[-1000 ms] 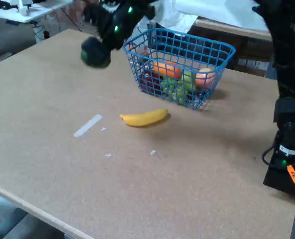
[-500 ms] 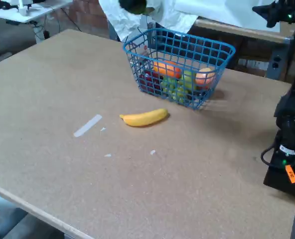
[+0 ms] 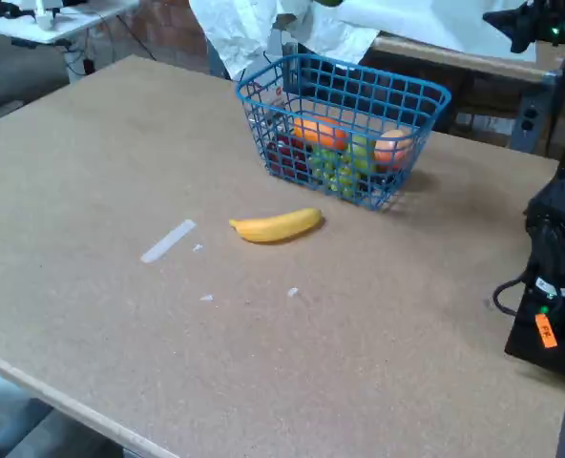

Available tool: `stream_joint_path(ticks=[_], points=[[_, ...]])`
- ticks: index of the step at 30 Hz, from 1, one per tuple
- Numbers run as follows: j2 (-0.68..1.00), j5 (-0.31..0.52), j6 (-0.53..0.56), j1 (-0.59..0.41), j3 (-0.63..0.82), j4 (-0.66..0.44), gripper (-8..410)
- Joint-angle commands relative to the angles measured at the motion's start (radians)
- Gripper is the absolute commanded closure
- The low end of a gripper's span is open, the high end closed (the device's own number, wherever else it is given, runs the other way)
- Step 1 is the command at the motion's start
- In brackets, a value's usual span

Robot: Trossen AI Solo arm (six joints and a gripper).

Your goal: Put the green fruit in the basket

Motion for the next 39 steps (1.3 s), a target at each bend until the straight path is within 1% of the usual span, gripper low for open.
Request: stream_joint_path(ticks=[1,3,8,11,14,19,30,39], points=[[0.134,-0.120,-0.002,-0.214,0.000,0.017,368],[0.175,-0.146,-0.002,-0.229,0.000,0.033,368],[0.278,-0.159,-0.001,-0.239,0.000,0.087,368],[0.342,-0.190,0.000,-0.239,0.000,0.118,368],[0.402,-0.225,0.002,-0.239,0.000,0.138,368],[0.480,-0.247,0.004,-0.237,0.000,0.152,367],[0.549,-0.253,0.003,-0.235,0.000,0.158,367],[0.563,-0.252,0.012,-0.234,0.000,0.153,367]])
